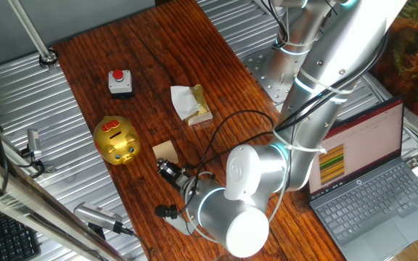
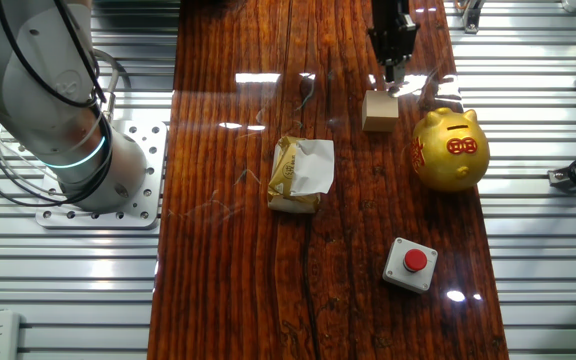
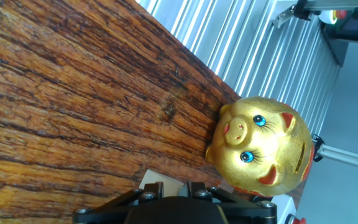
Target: Drop coins into a piggy bank
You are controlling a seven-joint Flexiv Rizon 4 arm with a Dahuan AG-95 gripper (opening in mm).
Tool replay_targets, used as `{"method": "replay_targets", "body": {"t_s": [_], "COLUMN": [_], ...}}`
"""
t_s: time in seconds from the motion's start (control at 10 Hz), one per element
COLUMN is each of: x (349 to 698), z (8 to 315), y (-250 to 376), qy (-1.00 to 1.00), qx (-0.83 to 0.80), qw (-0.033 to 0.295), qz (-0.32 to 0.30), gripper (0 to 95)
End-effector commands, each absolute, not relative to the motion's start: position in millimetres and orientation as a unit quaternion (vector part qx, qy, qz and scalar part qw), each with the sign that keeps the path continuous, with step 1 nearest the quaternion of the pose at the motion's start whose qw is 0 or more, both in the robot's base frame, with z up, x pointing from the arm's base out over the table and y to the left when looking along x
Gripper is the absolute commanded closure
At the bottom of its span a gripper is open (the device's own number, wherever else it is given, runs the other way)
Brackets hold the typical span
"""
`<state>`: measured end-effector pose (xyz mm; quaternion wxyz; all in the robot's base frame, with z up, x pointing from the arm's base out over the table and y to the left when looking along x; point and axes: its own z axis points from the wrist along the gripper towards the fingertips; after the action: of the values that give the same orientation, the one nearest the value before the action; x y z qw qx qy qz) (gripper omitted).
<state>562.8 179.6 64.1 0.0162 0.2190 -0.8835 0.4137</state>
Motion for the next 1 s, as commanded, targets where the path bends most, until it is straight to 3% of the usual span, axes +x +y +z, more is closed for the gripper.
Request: {"method": "replay_targets", "body": {"t_s": [0.1, 1.0], "x": [563.7, 563.8], "z": [63.4, 62.1], "y": [180.3, 175.4], "qy": [-0.883, -0.880], "qx": [0.219, 0.230], "qw": [0.018, 0.015], "qz": [0.415, 0.416], "gripper": [76.0, 76.0]}}
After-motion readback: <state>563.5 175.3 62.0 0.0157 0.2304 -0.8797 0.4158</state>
